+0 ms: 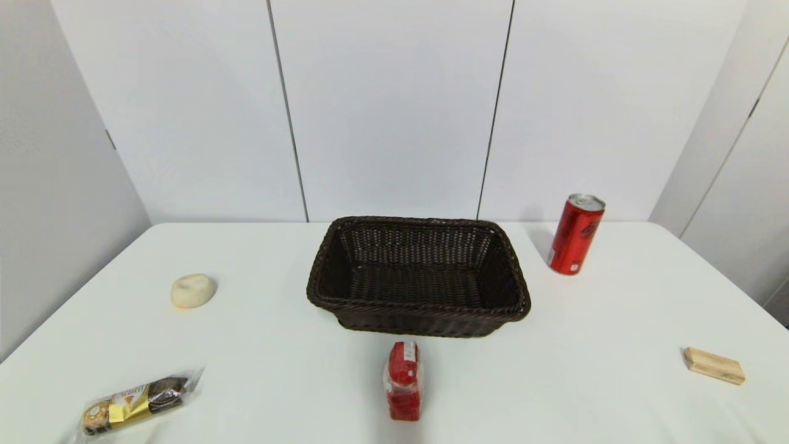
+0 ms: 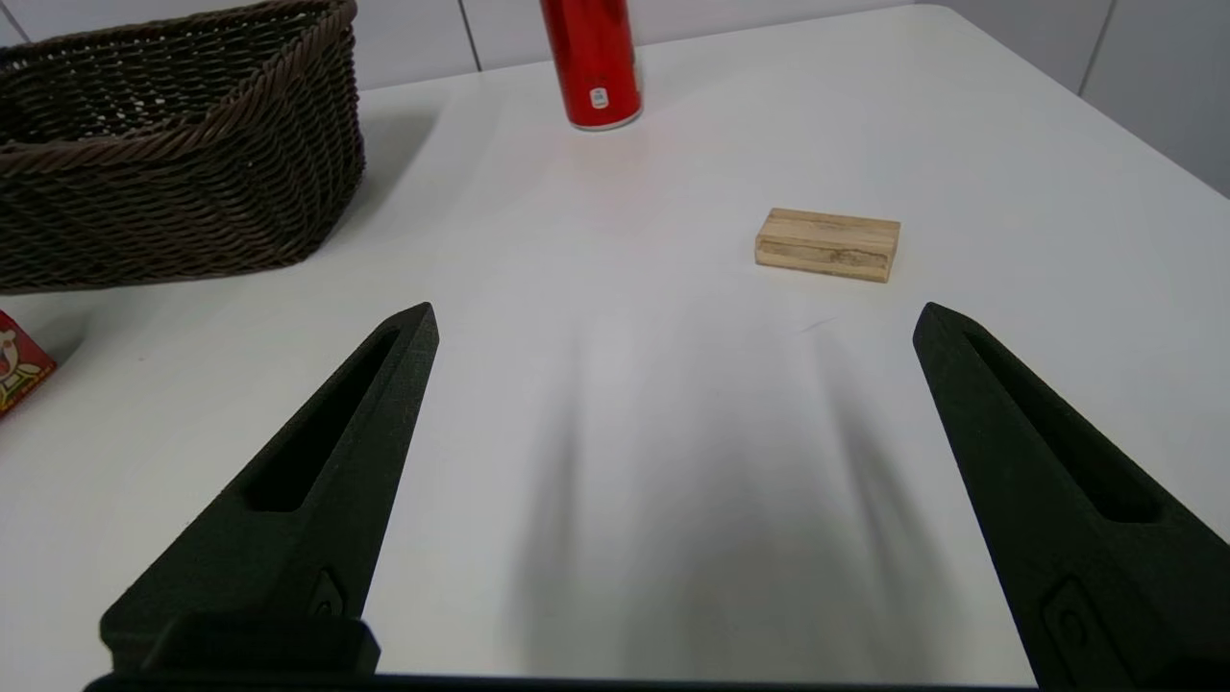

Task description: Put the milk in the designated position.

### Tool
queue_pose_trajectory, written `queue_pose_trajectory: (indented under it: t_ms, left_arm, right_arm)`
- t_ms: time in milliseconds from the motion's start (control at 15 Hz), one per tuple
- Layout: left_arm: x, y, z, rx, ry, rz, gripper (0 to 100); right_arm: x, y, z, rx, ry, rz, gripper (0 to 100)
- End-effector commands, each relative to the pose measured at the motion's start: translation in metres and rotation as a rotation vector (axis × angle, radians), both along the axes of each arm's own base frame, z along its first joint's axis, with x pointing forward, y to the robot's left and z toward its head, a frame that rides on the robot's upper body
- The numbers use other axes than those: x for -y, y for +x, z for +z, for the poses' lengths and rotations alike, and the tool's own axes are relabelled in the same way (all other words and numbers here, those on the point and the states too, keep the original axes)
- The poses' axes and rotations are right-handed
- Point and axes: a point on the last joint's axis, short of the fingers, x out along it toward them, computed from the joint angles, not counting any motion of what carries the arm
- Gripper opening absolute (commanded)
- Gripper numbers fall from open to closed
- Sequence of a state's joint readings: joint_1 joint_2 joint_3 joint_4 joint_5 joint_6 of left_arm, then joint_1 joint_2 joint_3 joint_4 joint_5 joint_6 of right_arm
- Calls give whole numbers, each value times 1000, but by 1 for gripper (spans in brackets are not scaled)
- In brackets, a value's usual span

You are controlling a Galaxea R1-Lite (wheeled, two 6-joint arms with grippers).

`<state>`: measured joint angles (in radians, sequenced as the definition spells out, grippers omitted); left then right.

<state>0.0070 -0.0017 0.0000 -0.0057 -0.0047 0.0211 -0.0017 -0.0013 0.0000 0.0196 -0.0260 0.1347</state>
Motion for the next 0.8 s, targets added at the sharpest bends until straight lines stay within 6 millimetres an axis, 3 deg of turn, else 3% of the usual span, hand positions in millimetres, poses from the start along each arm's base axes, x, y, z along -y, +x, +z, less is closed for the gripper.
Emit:
queue_pose_trajectory:
  t_ms: [67,800]
  left_arm:
    - [0,0,0,2,0,-1,100]
    - [0,0,0,0,0,1,100]
  right_arm:
    - [0,0,0,0,2,0,100]
    - [0,0,0,-2,0,0,100]
